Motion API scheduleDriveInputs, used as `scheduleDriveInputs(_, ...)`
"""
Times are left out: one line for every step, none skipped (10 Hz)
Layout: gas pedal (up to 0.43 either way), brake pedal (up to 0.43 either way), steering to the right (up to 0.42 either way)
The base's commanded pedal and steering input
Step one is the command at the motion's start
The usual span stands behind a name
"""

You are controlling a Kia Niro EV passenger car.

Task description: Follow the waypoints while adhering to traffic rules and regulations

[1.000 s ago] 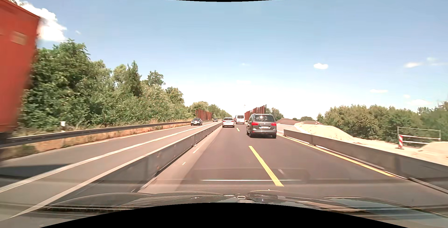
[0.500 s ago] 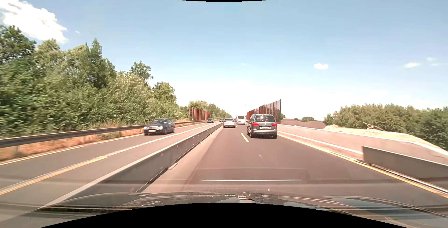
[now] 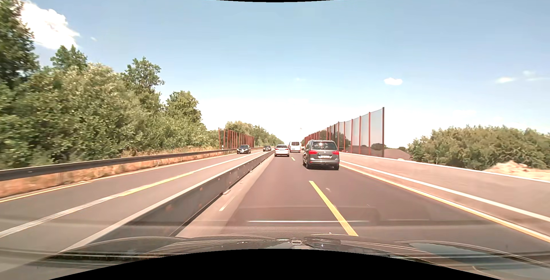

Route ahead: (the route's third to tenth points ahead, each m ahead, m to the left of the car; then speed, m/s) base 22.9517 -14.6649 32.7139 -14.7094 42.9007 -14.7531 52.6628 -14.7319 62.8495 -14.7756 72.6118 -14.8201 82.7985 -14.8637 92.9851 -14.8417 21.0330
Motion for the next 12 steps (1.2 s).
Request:
scheduleDriveInputs(0.028, 0.0, 0.004)
scheduleDriveInputs(0.028, 0.0, 0.003)
scheduleDriveInputs(0.02, 0.0, 0.002)
scheduleDriveInputs(0.02, 0.0, 0.002)
scheduleDriveInputs(0.02, 0.0, 0.001)
scheduleDriveInputs(0.02, 0.0, 0.001)
scheduleDriveInputs(0.02, 0.0, 0.001)
scheduleDriveInputs(0.02, 0.0, 0.002)
scheduleDriveInputs(0.02, 0.0, 0.001)
scheduleDriveInputs(0.02, 0.0, 0.002)
scheduleDriveInputs(0.02, 0.0, 0.003)
scheduleDriveInputs(0.02, 0.0, 0.003)
